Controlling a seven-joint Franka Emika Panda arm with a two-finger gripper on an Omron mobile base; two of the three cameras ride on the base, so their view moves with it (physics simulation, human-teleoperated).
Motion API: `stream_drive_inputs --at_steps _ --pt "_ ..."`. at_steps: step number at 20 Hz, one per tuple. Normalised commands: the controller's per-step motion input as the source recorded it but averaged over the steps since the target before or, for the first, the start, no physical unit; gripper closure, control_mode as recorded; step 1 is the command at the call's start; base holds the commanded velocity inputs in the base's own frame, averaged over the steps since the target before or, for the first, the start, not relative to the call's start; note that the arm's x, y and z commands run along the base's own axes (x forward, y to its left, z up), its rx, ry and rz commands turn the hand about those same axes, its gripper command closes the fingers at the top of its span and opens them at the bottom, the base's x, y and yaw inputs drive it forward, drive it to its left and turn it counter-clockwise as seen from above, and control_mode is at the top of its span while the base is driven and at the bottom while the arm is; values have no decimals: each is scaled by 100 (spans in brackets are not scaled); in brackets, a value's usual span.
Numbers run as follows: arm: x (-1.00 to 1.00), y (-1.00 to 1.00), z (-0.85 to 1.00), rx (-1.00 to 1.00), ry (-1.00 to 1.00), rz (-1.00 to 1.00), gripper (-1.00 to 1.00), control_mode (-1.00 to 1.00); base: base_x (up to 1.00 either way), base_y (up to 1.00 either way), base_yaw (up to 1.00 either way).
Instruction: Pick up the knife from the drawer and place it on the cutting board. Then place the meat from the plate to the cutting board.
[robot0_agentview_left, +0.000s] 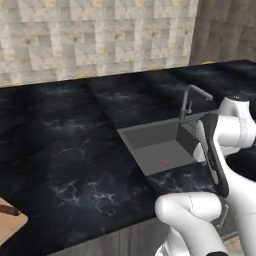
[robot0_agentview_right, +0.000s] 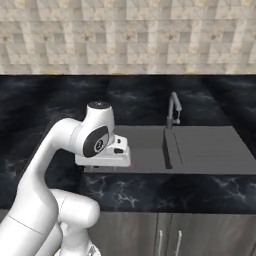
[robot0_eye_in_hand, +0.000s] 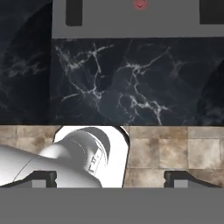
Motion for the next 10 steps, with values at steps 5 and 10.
stream_drive_inputs --at_steps 5,10 --pt "0 0 0 0 0 0 -100 100 1 -100 -30" --pt "0 0 0 0 0 0 -100 100 11 -100 -8"
